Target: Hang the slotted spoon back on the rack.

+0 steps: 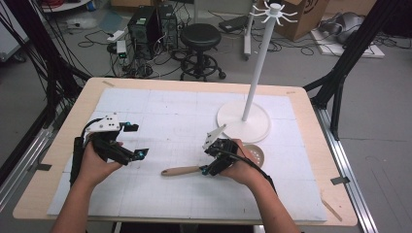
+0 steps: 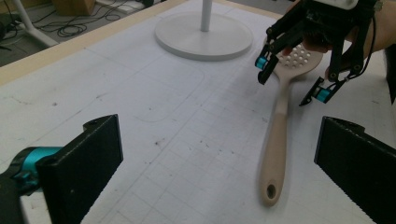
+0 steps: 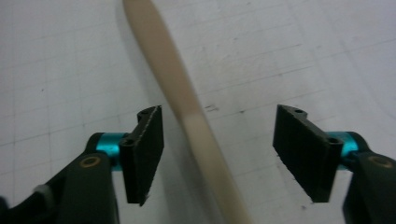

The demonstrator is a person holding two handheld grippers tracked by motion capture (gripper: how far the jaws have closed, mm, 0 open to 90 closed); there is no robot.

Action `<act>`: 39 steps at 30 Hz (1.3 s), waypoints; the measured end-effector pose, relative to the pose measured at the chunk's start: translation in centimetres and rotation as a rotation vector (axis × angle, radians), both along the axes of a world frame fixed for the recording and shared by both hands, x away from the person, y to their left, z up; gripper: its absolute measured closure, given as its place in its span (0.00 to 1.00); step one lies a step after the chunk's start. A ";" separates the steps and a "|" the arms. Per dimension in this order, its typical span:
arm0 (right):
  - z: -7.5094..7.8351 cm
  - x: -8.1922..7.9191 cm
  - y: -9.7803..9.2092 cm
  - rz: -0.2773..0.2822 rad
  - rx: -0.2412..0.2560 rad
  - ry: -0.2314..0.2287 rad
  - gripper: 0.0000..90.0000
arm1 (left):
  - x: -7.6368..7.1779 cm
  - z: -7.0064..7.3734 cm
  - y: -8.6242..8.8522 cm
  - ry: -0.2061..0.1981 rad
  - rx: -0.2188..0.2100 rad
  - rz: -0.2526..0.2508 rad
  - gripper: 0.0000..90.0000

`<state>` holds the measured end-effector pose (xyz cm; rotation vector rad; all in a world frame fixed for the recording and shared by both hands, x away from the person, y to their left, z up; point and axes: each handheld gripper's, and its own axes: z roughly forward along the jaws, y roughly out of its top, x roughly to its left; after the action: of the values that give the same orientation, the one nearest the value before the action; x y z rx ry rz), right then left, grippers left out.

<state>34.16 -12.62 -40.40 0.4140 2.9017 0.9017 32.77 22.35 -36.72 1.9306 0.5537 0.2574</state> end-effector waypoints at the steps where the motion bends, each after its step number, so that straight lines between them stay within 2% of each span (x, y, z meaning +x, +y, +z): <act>1: -0.4 0.0 0.3 0.012 -0.020 0.021 0.45 | 0.0 0.0 -0.1 0.002 0.002 -0.002 0.02; 3: -0.5 0.0 0.4 0.006 -0.031 0.031 0.47 | 0.0 -0.1 -0.1 0.002 0.005 -0.004 0.02; 5: -0.9 0.1 0.8 0.009 -0.067 0.039 0.51 | 0.0 -0.1 -0.2 0.002 0.006 -0.003 0.02; 8: -0.9 0.2 1.0 0.017 -0.073 0.054 0.55 | 0.0 -0.1 -0.2 0.003 0.004 -0.002 0.02; 13: -1.2 0.3 1.6 0.038 -0.123 0.060 0.64 | 0.0 0.0 -0.1 -0.002 0.001 0.000 0.02; 15: -1.3 0.1 1.8 0.049 -0.140 0.047 0.65 | 0.0 0.0 -0.1 -0.001 0.000 0.002 0.02; 17: -1.3 0.1 1.9 0.060 -0.141 0.034 0.63 | 0.0 -0.1 -0.1 0.001 0.001 0.005 0.02; 22: -1.3 0.4 1.9 0.060 -0.148 0.048 0.63 | 0.0 -0.1 -0.2 -0.001 0.006 0.004 0.02; 25: -1.2 0.5 2.1 0.075 -0.161 0.054 0.66 | 0.0 -0.1 -0.2 -0.001 0.010 0.003 0.02; 28: -1.1 0.4 2.4 0.097 -0.176 0.051 0.74 | 0.0 -0.1 -0.2 -0.002 0.005 0.004 0.02; 30: -1.0 0.3 2.6 0.097 -0.196 0.056 0.75 | 0.0 -0.1 -0.2 -0.002 0.007 0.004 0.02; 35: -0.9 0.3 2.7 0.102 -0.207 0.051 0.76 | -0.1 -0.1 -0.3 -0.002 0.014 0.004 0.02; 39: -0.9 0.2 2.7 0.106 -0.207 0.054 0.83 | -0.1 -0.1 -0.3 -0.001 0.016 0.004 0.02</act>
<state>34.38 -9.90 -41.33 0.2745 3.0504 0.6013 32.71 22.07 -36.86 1.9448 0.5566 0.2667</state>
